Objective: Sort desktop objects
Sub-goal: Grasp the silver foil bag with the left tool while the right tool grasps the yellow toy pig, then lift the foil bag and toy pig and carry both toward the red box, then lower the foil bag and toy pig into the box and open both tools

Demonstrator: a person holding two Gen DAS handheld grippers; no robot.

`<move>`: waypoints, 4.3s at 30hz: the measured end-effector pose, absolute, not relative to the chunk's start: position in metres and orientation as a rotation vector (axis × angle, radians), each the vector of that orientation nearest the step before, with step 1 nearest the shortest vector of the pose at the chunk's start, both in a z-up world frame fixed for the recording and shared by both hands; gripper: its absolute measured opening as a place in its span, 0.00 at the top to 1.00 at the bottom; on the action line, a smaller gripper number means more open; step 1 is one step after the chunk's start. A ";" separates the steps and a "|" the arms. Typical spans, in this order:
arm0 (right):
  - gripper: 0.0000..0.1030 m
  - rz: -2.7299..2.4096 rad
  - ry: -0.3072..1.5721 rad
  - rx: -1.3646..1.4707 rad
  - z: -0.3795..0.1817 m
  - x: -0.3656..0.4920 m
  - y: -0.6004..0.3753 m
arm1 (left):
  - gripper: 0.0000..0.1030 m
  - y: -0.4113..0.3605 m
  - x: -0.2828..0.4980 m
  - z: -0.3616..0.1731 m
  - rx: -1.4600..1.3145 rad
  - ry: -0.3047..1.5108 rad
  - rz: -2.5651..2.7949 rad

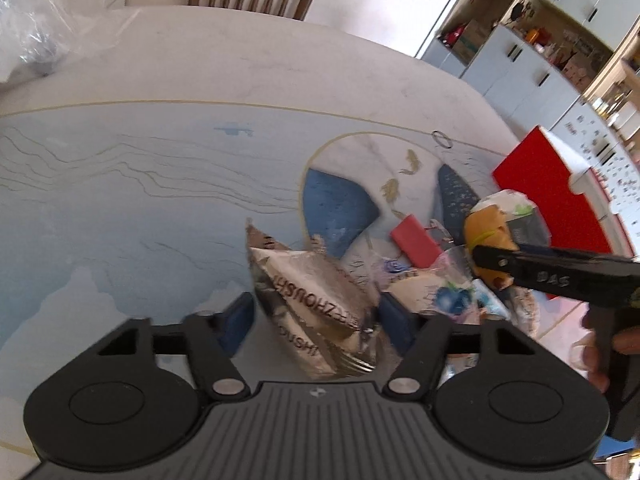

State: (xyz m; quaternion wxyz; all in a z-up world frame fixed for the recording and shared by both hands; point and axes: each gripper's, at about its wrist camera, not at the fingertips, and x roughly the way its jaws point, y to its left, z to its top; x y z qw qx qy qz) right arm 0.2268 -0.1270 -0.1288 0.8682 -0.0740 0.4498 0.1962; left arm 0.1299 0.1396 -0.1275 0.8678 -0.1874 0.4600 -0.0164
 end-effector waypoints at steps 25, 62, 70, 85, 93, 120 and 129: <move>0.59 0.378 0.902 -0.126 -0.093 0.199 -0.139 | 0.53 0.146 0.106 -0.097 -0.419 0.864 -0.046; 0.59 0.522 0.774 -0.079 -0.013 0.199 -0.263 | 0.53 0.008 0.125 -0.010 -0.351 0.729 -0.143; 0.59 0.549 0.751 -0.070 -0.007 0.228 -0.304 | 0.53 -0.040 0.152 0.010 -0.306 0.710 -0.153; 0.59 0.499 0.749 -0.086 -0.013 0.269 -0.372 | 0.53 -0.135 0.221 0.019 -0.188 0.734 -0.267; 0.59 0.459 0.770 -0.105 -0.029 0.282 -0.391 | 0.53 -0.183 0.259 -0.001 -0.107 0.795 -0.342; 0.59 0.415 1.014 -0.153 -0.103 0.337 -0.393 | 0.54 -0.246 0.340 -0.082 0.053 1.083 -0.428; 0.58 0.422 1.081 -0.172 -0.116 0.340 -0.392 | 0.54 -0.246 0.343 -0.086 0.099 1.097 -0.412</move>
